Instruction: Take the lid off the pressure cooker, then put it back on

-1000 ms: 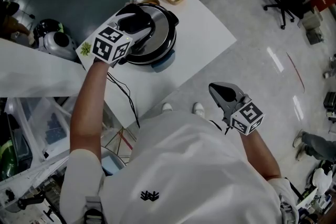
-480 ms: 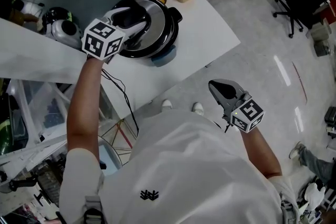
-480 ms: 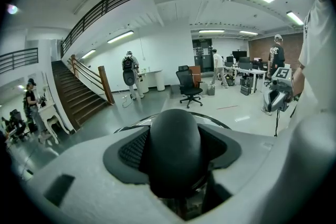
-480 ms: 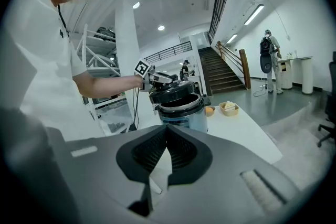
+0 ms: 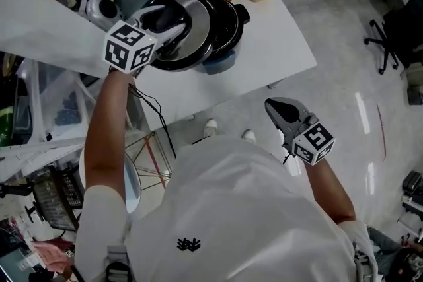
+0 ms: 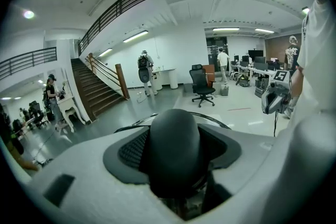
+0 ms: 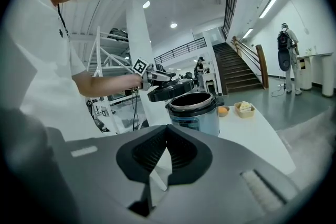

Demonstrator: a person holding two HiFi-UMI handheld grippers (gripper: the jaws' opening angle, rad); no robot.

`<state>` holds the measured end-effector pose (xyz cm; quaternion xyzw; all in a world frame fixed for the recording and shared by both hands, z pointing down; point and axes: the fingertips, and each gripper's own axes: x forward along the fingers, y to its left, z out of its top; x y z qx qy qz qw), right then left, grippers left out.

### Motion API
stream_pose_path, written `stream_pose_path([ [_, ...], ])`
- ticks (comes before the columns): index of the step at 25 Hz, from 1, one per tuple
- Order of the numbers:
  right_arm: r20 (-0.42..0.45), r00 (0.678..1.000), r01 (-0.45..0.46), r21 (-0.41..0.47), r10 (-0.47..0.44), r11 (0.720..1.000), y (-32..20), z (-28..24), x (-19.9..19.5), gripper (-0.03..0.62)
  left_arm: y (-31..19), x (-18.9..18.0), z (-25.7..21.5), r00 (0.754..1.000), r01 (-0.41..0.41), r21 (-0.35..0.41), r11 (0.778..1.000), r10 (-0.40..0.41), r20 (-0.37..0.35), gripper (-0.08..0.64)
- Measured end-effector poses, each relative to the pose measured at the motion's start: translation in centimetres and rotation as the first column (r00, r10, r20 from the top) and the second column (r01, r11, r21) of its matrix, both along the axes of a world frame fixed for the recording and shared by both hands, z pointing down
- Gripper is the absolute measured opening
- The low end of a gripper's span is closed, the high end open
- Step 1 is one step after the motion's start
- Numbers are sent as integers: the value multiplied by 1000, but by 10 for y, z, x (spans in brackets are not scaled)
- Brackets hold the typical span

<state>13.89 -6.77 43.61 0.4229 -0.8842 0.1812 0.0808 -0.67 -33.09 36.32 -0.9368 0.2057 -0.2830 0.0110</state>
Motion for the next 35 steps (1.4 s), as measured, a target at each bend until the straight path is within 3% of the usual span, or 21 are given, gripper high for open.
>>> stream_pose_path([
  [8, 3, 990, 143, 7, -143, 990, -11, 2, -20, 14, 17, -58, 1, 990, 142, -6, 990, -142, 5, 285],
  [17, 2, 962, 273, 8, -273, 962, -24, 3, -40, 14, 37, -117, 0, 960, 282, -1, 960, -281, 11, 285],
  [26, -8, 938, 348, 18, -348, 937, -34, -2, -66, 14, 58, -163, 15, 931, 364, -9, 931, -364, 20, 285],
  [35, -25, 931, 364, -3, -364, 931, -39, 3, -84, 14, 70, -186, 49, 920, 391, -21, 920, -390, 38, 286],
])
